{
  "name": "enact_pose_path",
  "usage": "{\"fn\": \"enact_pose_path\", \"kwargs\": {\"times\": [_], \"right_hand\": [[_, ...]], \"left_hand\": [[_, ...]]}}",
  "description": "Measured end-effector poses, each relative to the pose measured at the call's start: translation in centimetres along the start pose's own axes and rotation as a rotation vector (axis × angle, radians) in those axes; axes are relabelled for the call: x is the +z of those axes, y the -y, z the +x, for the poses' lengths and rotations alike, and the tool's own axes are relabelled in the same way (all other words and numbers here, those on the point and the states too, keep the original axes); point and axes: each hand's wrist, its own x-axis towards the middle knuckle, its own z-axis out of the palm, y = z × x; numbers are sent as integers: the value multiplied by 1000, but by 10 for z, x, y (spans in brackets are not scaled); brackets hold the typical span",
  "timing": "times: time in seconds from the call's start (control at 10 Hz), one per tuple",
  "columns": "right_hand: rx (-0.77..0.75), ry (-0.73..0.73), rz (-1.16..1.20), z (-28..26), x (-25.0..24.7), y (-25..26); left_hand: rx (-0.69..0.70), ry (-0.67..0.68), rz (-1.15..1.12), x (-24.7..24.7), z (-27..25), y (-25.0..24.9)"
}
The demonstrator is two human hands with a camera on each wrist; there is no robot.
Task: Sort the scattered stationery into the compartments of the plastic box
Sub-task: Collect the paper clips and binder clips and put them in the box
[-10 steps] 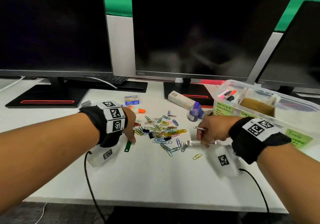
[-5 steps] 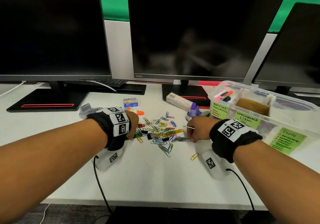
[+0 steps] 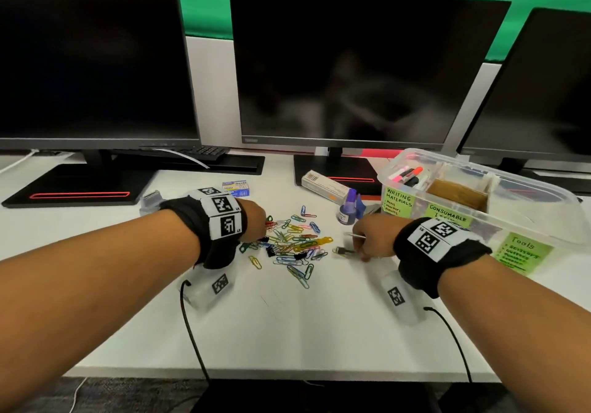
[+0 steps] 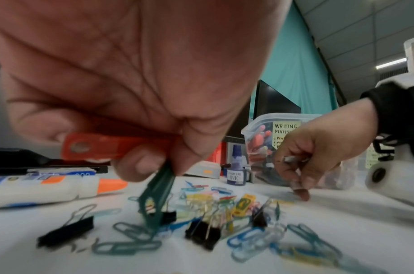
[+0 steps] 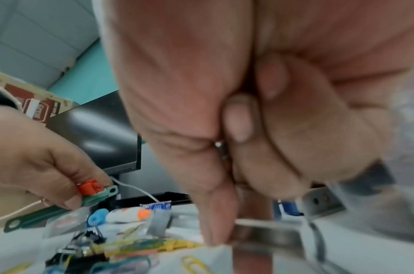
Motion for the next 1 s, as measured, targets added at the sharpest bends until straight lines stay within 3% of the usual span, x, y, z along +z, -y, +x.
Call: {"fn": "enact_pose_path", "kwargs": {"times": [0.2,0.5,0.7,0.9,1.0], "right_hand": [[-57,-152,78,21,-10,26],[-85,-76,-23,38,-10,42],[-39,-24,-40,33,-8,42],[-22,-13,144,17,-17,33],[29,-6,295,10,-22,22]], "left_hand": [[9,-25,-192,-32,-2,11],[-176,5,-549,-41,-10,58],[-88,47,-616,-27,-6,58],[14,-34,-623,-28,-2,43],[49,-1,-964,-30,1,33]]}}
